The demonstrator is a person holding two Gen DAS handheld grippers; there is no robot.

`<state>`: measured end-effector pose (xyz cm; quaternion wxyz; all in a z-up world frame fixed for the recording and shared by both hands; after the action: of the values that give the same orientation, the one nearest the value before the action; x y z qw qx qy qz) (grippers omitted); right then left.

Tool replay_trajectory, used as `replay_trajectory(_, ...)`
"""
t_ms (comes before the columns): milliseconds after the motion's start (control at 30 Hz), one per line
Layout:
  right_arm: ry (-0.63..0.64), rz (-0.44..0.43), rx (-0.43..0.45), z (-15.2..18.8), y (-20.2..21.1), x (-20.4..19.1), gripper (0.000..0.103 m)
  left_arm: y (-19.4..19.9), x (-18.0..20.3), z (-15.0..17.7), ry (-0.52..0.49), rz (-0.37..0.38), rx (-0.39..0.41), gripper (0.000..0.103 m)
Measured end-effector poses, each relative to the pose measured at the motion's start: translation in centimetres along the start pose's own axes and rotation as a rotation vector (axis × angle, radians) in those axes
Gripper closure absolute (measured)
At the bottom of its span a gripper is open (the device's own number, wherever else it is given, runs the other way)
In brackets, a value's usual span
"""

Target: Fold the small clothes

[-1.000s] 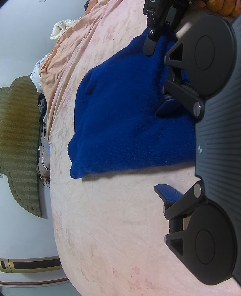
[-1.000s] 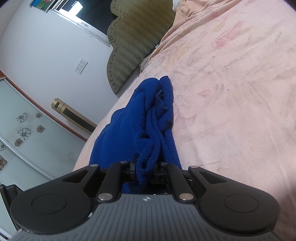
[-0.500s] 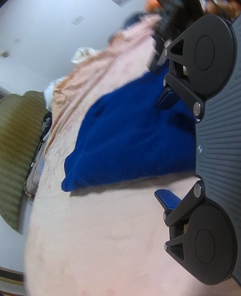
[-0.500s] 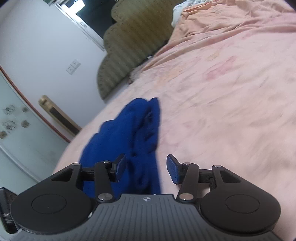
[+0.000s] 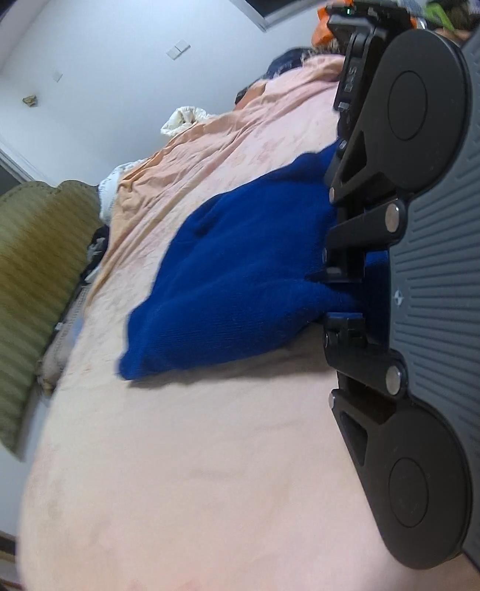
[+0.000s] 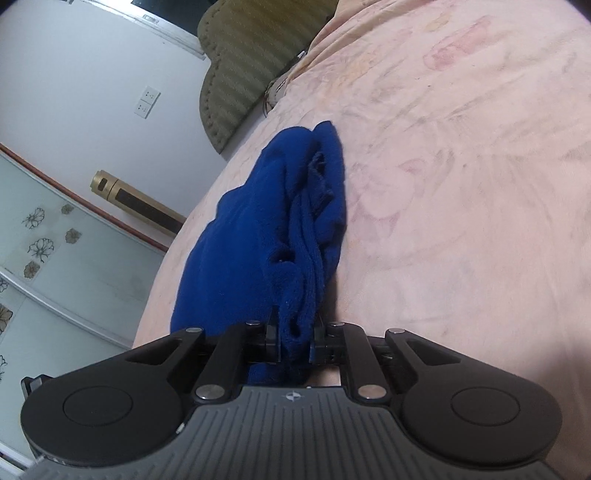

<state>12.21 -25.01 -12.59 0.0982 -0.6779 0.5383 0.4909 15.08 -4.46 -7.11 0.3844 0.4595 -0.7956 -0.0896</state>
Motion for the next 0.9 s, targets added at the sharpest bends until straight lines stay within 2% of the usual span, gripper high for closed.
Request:
replay_trajectory(67, -0.014, -0.036, -0.013, 0.4, 0.4, -0.6, 0.086, 0.9, 0.1, -0.4, -0.045, -0.024, 0.026, 0.091)
replay_trajectory(133, 0.017, -0.046, -0.020, 1.0, 0.8, -1.4, 0.087, 0.9, 0.1, -0.3, -0.087, -0.045, 0.001, 0.091)
replay_trajectory(200, 0.097, 0.021, -0.022, 1.5, 0.9, -1.7, 0.085, 0.7, 0.3, 0.2, -0.118, -0.073, -0.042, 0.091)
replay_trajectory(233, 0.126, 0.047, -0.027, 1.6, 0.9, -1.6, 0.078, 1.0, 0.6, 0.3, -0.143, -0.092, -0.040, 0.088)
replay_trajectory(267, 0.131, 0.049, -0.026, 1.5, 1.0, -1.5, 0.078, 1.3, 0.9, 0.2, -0.164, -0.108, -0.033, 0.087)
replay_trajectory(333, 0.108, 0.066, 0.010, 0.9, 1.9, -1.5, 0.074, 1.9, 1.5, -0.3, -0.184, -0.145, -0.020, 0.084)
replay_trajectory(400, 0.193, 0.129, 0.101, -0.2, 3.1, -2.6, 0.074, 2.1, 1.8, -1.1, -0.203, -0.185, 0.008, 0.080)
replay_trajectory(433, 0.259, 0.165, 0.144, -0.8, 3.4, -3.6, 0.074, 2.0, 2.0, -1.6, -0.218, -0.206, 0.022, 0.072)
replay_trajectory(467, 0.311, 0.179, 0.174, -1.0, 3.4, -4.5, 0.074, 1.7, 2.2, -1.9, -0.231, -0.226, 0.027, 0.056)
replay_trajectory(533, 0.393, 0.152, 0.191, -1.4, 2.8, -6.7, 0.074, 0.9, 2.7, -2.2, -0.256, -0.272, 0.024, 0.032)
replay_trajectory(600, 0.446, 0.111, 0.174, -1.3, 1.3, -8.5, 0.074, 0.3, 3.1, -1.8, -0.296, -0.299, 0.037, 0.031)
replay_trajectory(667, 0.487, 0.110, 0.138, -1.0, -0.9, -9.5, 0.073, -0.4, 3.5, -1.1, -0.347, -0.330, 0.023, 0.031)
replay_trajectory(700, 0.507, 0.141, 0.115, -0.8, -2.0, -9.5, 0.070, -0.8, 3.7, -0.8, -0.360, -0.344, 0.017, 0.031)
replay_trajectory(800, 0.572, 0.287, 0.079, -0.4, -5.1, -8.4, 0.074, -1.1, 3.2, -0.1, -0.345, -0.347, -0.001, 0.030)
replay_trajectory(900, 0.547, 0.277, 0.111, -0.2, -4.1, -8.7, 0.071, -0.9, 2.6, 0.3, -0.337, -0.351, 0.007, 0.021)
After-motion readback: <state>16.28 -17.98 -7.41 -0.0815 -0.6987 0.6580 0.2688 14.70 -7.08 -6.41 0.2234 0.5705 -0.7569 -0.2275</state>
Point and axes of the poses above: each gripper's, at about its wrist camera, not at the fingertips, and y roughly against the way its jaws point, x to its right, z to its underside, the point moved 5 cm from there along -y, roughly the way its jaws point, and after that the axes turned 6 degrees about x, right-handed, at the moved point
